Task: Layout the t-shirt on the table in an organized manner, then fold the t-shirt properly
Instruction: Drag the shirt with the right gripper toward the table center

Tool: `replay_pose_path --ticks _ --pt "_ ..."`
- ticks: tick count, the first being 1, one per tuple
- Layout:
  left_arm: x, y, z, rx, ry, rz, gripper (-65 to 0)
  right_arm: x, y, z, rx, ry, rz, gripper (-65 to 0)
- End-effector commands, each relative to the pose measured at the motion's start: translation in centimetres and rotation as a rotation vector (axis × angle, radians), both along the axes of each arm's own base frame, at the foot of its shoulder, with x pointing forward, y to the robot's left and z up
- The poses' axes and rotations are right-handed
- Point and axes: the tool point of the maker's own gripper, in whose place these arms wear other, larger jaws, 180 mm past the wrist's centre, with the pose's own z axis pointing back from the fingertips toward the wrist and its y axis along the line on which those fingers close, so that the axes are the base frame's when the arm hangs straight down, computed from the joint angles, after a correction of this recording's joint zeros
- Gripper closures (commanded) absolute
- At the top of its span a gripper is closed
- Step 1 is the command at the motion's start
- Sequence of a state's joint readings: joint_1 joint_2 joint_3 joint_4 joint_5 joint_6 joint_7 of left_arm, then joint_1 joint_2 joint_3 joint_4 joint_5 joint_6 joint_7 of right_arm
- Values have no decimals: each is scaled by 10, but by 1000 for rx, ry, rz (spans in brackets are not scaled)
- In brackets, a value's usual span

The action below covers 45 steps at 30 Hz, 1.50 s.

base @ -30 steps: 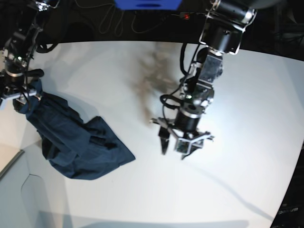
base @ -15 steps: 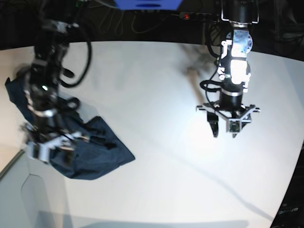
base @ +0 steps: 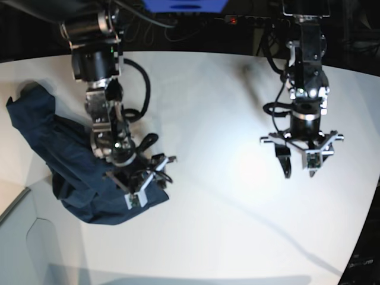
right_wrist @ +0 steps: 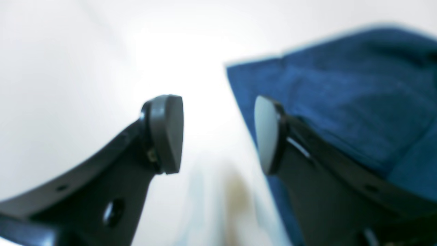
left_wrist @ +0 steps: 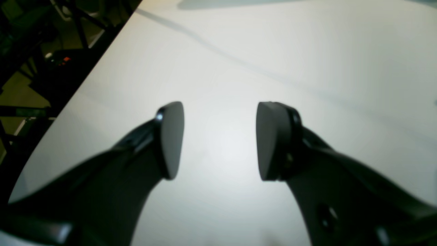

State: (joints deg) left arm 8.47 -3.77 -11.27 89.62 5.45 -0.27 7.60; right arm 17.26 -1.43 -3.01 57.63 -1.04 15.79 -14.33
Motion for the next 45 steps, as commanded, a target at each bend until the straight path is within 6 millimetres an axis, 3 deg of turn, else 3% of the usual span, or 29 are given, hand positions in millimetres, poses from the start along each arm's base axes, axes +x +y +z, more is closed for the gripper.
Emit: replay_pose_path --ticks 1,10,17,20,23,24,28,31,35,38,42,45 --pt "1 -1 11 3 -39 -4 -327 24 0 26 25 -89 -11 -311" --pt "-8 -1 9 7 -28 -6 -327 37 -52 -9 -36 -84 -136 -311" --pt "-8 -1 9 7 -28 -6 -327 21 -53 -46 -26 -16 -143 -296" --pt "-8 -1 9 7 -28 -6 -327 15 -47 -53 -19 5 -140 -190" --pt "-9 6 10 15 -29 6 -327 3 -12 -61 -14 25 -66 -19" --pt "-9 8 10 17 -30 12 -327 -4 -2 -66 -18 32 -37 0" --pt "-8 9 14 18 -41 13 -327 -31 67 -75 21 64 84 -12" --pt "-15 7 19 22 -48 9 -327 -45 113 -72 60 69 153 -15" --pt "-26 5 32 30 -71 0 -327 -50 123 -72 45 66 197 -15" --pt "-36 4 29 33 -57 -3 -327 -55 141 -61 39 24 260 -16" --pt "-46 7 18 35 -21 5 -327 -60 167 -29 74 -76 319 -28" --pt "-47 6 15 26 -17 11 -327 -60 176 -3 117 -150 316 -91"
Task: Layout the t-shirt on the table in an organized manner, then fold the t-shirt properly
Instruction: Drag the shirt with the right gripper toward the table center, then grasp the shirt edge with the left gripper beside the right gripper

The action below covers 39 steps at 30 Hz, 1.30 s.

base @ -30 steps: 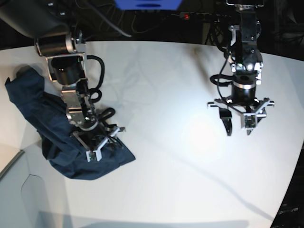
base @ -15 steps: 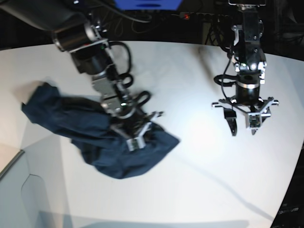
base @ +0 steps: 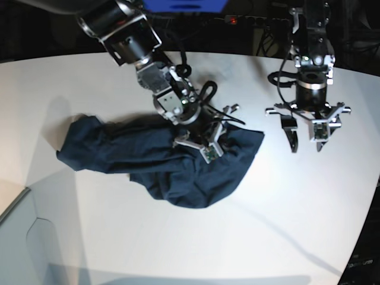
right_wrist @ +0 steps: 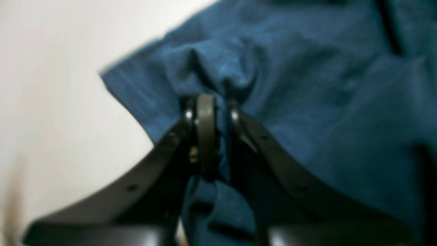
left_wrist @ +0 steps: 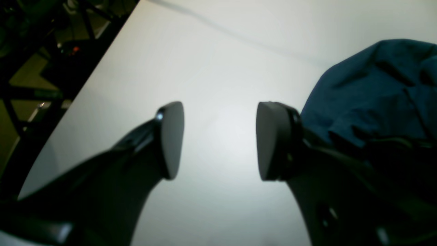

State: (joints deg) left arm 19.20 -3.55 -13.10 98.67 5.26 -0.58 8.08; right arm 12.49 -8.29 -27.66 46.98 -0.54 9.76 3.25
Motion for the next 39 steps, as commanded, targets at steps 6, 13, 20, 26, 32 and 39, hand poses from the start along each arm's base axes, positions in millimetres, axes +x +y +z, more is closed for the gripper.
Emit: replay_pose_path --ticks 6,13,20,26,32,39 --pt "5 -10 12 -26 -54 4 -328 19 15 64 119 -160 -15 -276" --pt "1 -54 -25 -96 35 -72 -328 26 -9 100 127 -278 -31 -364" --pt "2 -118 -68 -178 141 -173 -328 33 -80 122 66 -378 -116 -363" --pt "2 -123 -83 -191 177 -168 -328 41 -140 122 8 -398 -225 -363" --pt "26 -107 -78 -196 147 -113 -328 39 -184 116 -22 -384 -334 -364" --pt "49 -95 -94 -216 176 -57 -328 28 -228 116 -51 -384 -436 -365"
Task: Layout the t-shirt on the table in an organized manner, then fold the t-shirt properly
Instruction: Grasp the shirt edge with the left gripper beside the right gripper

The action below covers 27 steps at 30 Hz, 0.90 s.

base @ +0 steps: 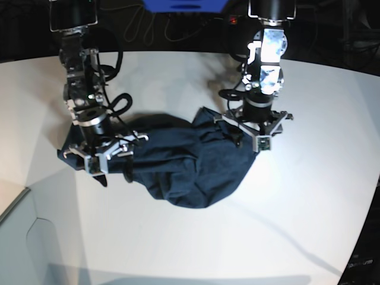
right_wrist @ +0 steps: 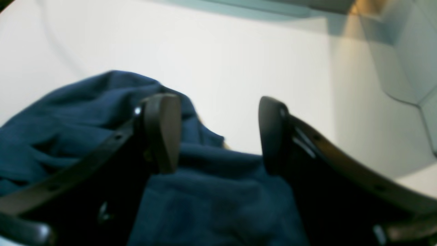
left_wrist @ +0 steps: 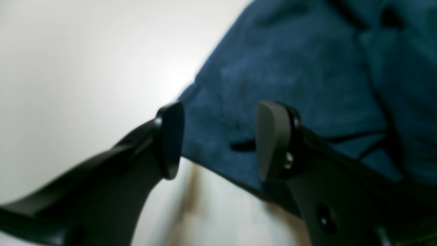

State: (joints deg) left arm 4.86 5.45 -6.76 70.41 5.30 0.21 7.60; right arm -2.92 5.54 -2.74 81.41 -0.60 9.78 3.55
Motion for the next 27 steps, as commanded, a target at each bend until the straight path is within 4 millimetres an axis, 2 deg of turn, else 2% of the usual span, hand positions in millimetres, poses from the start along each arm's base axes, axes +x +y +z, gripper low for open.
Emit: replay_pose_path --ticks 1,8,12,23,27 --pt "13 -3 14 -4 -53 -2 -328 7 -7 19 0 -65 -6 -365" --pt "15 -7 2 -8 -20 -9 -328 0 -31 13 -13 -47 -63 -365" --pt "10 -13 -11 -20 15 -18 -327 0 -32 13 -13 -47 -64 -365" --pt "11 -18 -6 -32 4 -16 -323 -1 -32 10 -13 -41 -64 -365" --pt "13 -18 -5 -33 1 -19 -224 -1 -32 9 -13 -38 -65 -365"
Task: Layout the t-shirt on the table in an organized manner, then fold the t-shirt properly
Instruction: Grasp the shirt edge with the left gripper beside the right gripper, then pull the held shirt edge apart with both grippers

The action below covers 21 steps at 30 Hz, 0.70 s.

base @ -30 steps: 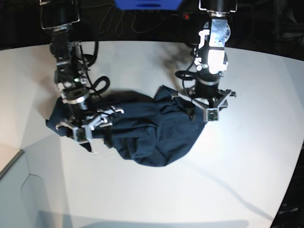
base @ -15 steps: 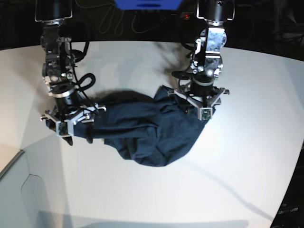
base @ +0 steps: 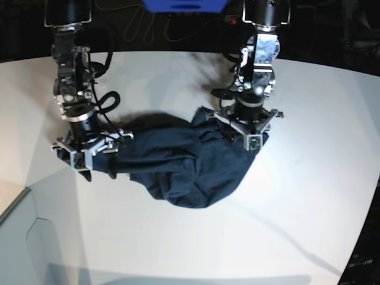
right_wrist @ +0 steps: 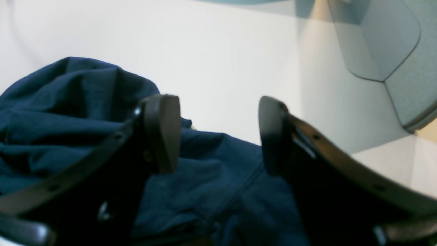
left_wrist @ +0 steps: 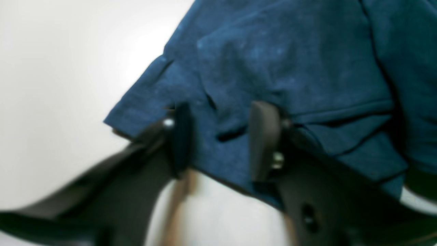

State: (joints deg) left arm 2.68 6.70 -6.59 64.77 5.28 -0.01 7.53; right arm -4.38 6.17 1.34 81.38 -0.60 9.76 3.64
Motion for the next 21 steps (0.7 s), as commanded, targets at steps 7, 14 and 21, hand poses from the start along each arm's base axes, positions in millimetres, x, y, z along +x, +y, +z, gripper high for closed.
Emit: replay_pose_path --ticks 7,14,21 --pt "14 -10 17 -19 -60 -5 -73 6 -1 14 3 -52 5 -365" --pt "22 -6 44 -16 -136 6 0 3 -9 15 -2 -53 -15 -365" --pt "23 5 94 -4 -264 28 0 -19 -68 9 -26 -30 -165 -366"
